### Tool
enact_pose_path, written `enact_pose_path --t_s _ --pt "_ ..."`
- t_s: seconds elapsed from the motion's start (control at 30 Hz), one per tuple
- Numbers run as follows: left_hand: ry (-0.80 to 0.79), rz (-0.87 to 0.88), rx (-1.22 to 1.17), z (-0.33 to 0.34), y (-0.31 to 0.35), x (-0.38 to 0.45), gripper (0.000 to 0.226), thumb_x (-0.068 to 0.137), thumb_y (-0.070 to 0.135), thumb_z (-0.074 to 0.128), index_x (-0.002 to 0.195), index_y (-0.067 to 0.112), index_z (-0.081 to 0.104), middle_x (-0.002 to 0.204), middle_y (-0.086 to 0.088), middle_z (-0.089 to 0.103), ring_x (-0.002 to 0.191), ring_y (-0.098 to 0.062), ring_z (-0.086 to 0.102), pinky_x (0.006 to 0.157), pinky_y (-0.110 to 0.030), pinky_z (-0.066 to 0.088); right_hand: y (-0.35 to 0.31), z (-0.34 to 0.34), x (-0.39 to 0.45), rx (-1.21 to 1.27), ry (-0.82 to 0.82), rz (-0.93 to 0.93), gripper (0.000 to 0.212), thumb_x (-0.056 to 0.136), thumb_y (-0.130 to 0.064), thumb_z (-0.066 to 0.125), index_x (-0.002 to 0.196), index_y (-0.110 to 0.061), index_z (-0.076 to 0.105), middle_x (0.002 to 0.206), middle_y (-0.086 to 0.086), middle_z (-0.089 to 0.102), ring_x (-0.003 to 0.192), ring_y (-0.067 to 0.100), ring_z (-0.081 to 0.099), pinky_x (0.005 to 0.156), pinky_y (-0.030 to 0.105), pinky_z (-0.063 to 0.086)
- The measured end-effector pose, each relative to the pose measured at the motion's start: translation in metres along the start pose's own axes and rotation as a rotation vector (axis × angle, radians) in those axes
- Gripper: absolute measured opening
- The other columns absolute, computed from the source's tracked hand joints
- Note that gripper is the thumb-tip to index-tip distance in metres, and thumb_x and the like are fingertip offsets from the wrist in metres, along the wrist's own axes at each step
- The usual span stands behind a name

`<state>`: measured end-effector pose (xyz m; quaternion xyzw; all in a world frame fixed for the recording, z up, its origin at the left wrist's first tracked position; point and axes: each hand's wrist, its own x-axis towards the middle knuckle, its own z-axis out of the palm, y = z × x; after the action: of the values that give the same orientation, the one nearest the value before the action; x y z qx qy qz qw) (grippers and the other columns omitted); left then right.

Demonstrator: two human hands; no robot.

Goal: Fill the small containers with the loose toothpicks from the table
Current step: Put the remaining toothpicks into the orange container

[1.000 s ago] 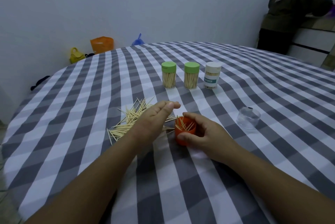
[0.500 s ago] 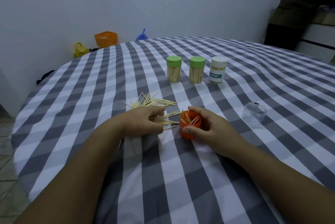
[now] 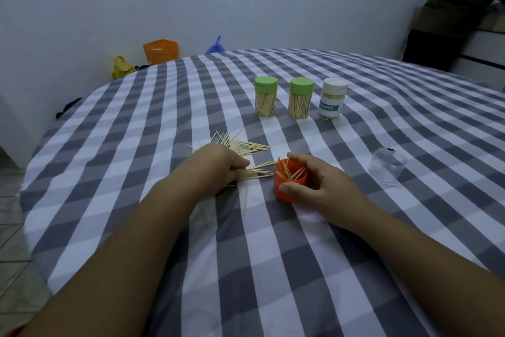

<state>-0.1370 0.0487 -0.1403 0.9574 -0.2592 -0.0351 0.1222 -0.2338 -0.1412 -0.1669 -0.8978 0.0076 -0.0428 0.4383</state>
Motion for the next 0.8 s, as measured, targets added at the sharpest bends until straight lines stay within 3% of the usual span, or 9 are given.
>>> enact_pose_path --t_s 0.2,0.4,0.5,0.57,0.67,0.8 --pt "-0.009 -0.001 0.144 -0.005 0.011 -0.002 0.039 0.099 0.023 0.047 0.138 0.028 0.048 0.138 -0.001 0.054 0.123 -0.022 0.05 0.099 -0.027 0.04 0.0 0.0 -0.001 -0.008 -0.003 0.006 0.067 0.083 -0.038 0.065 0.143 -0.033 0.033 0.142 -0.004 0.04 0.126 0.016 0.044 0.102 0.03 0.043" --pt "0.036 -0.011 0.007 -0.006 0.016 0.001 0.036 0.102 0.018 0.04 0.136 0.015 0.051 0.132 -0.01 0.057 0.118 -0.024 0.053 0.098 -0.029 0.042 -0.001 0.0 -0.001 -0.015 -0.006 0.009 0.066 0.084 -0.038 0.064 0.143 -0.033 0.033 0.143 -0.006 0.04 0.126 0.015 0.043 0.102 0.029 0.043" --pt "0.225 0.027 -0.29 0.0 0.011 -0.001 0.03 0.099 0.015 0.047 0.127 0.016 0.059 0.109 -0.004 0.066 0.098 -0.017 0.058 0.078 -0.022 0.045 -0.001 -0.001 -0.001 -0.015 -0.014 0.009 0.066 0.085 -0.037 0.064 0.143 -0.032 0.032 0.143 -0.005 0.039 0.124 0.014 0.043 0.1 0.027 0.042" --pt "0.332 0.013 -0.575 0.004 0.006 -0.001 0.026 0.095 0.013 0.054 0.119 0.015 0.064 0.096 0.002 0.068 0.091 -0.012 0.062 0.077 -0.019 0.047 -0.001 0.0 -0.001 -0.019 -0.016 0.007 0.066 0.085 -0.038 0.064 0.143 -0.033 0.032 0.143 -0.005 0.039 0.121 0.011 0.042 0.099 0.025 0.041" --pt "0.326 -0.031 -1.042 0.006 0.006 0.001 0.023 0.092 0.006 0.057 0.114 0.009 0.064 0.091 -0.001 0.072 0.092 -0.014 0.069 0.087 -0.029 0.054 -0.001 -0.001 -0.001 -0.021 -0.019 0.01 0.067 0.085 -0.039 0.064 0.143 -0.033 0.031 0.144 -0.006 0.038 0.122 0.011 0.042 0.1 0.027 0.042" --pt "0.255 -0.071 -1.405 0.011 0.017 0.003 0.023 0.092 0.005 0.053 0.114 0.004 0.061 0.095 -0.006 0.071 0.089 -0.017 0.071 0.079 -0.025 0.057 -0.001 0.0 0.0 -0.018 -0.016 0.01 0.067 0.084 -0.038 0.064 0.143 -0.033 0.032 0.144 -0.005 0.039 0.127 0.015 0.042 0.105 0.031 0.042"
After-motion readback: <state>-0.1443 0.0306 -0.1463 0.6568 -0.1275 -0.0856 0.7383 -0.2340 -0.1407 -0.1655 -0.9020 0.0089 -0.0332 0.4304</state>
